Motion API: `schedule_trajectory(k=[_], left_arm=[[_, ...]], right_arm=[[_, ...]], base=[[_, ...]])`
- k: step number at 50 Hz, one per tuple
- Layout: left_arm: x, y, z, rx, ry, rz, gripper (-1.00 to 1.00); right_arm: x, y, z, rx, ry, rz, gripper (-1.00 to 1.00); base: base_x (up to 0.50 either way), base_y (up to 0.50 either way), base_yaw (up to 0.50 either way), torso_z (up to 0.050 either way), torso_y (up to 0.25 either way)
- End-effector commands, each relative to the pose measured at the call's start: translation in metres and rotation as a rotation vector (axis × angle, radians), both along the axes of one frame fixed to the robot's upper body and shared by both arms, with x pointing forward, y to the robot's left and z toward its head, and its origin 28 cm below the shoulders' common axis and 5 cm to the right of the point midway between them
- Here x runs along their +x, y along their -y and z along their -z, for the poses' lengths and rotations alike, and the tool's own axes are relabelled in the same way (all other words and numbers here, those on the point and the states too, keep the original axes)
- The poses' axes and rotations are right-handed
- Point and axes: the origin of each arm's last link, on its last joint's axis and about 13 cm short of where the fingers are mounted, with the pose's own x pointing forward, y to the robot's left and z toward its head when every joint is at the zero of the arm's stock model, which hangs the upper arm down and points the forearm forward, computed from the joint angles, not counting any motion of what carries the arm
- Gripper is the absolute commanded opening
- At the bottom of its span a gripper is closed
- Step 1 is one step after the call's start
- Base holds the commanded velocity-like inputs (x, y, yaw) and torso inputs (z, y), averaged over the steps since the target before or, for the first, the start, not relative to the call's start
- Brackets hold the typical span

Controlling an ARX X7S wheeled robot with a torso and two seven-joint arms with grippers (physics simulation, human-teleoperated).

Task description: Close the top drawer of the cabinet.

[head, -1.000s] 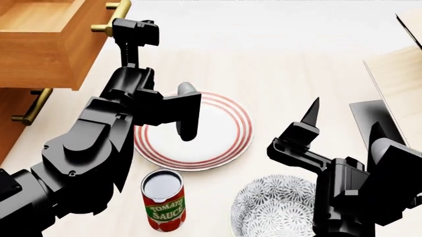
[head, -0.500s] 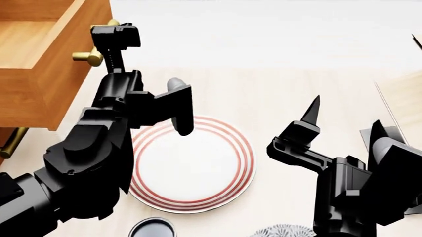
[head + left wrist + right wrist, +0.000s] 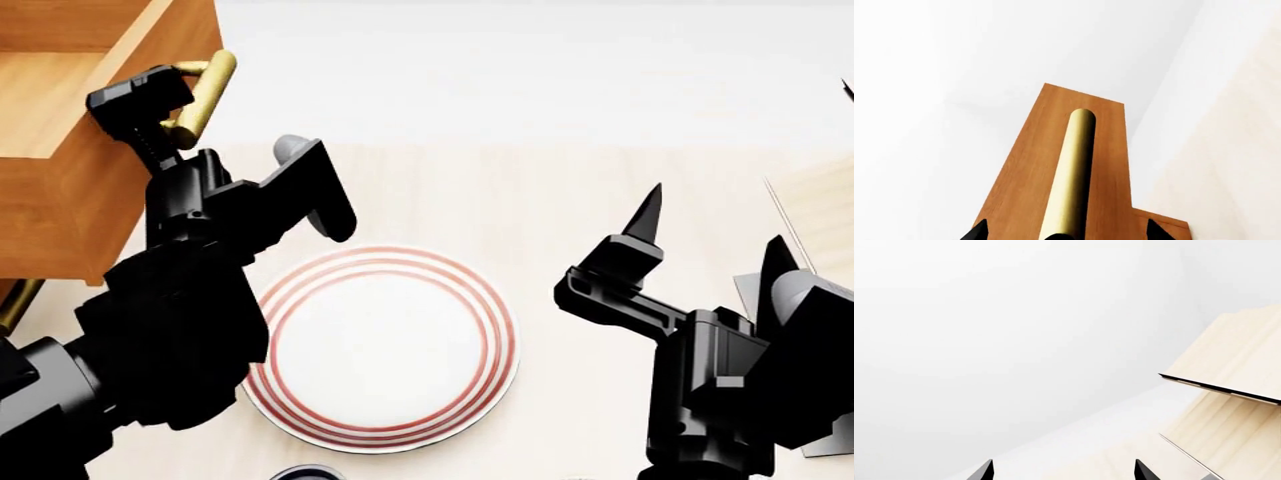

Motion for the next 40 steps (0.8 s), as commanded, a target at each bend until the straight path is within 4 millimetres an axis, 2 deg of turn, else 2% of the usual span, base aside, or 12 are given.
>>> schedule_trajectory(k=[1, 8, 16, 22, 33, 40], left_arm=[[-0.010, -0.004, 0.001, 0.018, 0.019, -0.197, 1.00], [-0.015, -0.010, 0.004, 0.029, 0.022, -0.316, 1.00], [-0.014, -0.016, 0.005, 0.042, 0.005, -0.343, 1.00], [-0.012, -0.020, 0.000, 0.054, 0.006, -0.351, 1.00], [-0.005, -0.029, -0.022, 0.088, 0.017, -0.357, 1.00], [-0.003, -0.040, -0.022, 0.104, -0.017, -0.385, 1.00]], right_arm=[[0.001, 0.002, 0.000, 0.002, 0.006, 0.006, 1.00], [0.001, 0.002, -0.002, 0.002, 0.012, 0.007, 1.00], [0.001, 0.001, -0.003, 0.003, 0.018, 0.007, 1.00], [-0.001, 0.001, -0.003, 0.004, 0.018, 0.010, 1.00], [-0.006, 0.002, -0.001, 0.006, 0.017, 0.009, 1.00], [-0.009, 0.004, -0.003, -0.001, 0.019, 0.007, 1.00]], base=[[0.00, 0.00, 0.00, 0.000, 0.000], [0.00, 0.00, 0.00, 0.000, 0.000], [0.00, 0.00, 0.00, 0.000, 0.000], [0.00, 0.00, 0.00, 0.000, 0.000], [0.00, 0.00, 0.00, 0.000, 0.001], [0.00, 0.00, 0.00, 0.000, 0.000]])
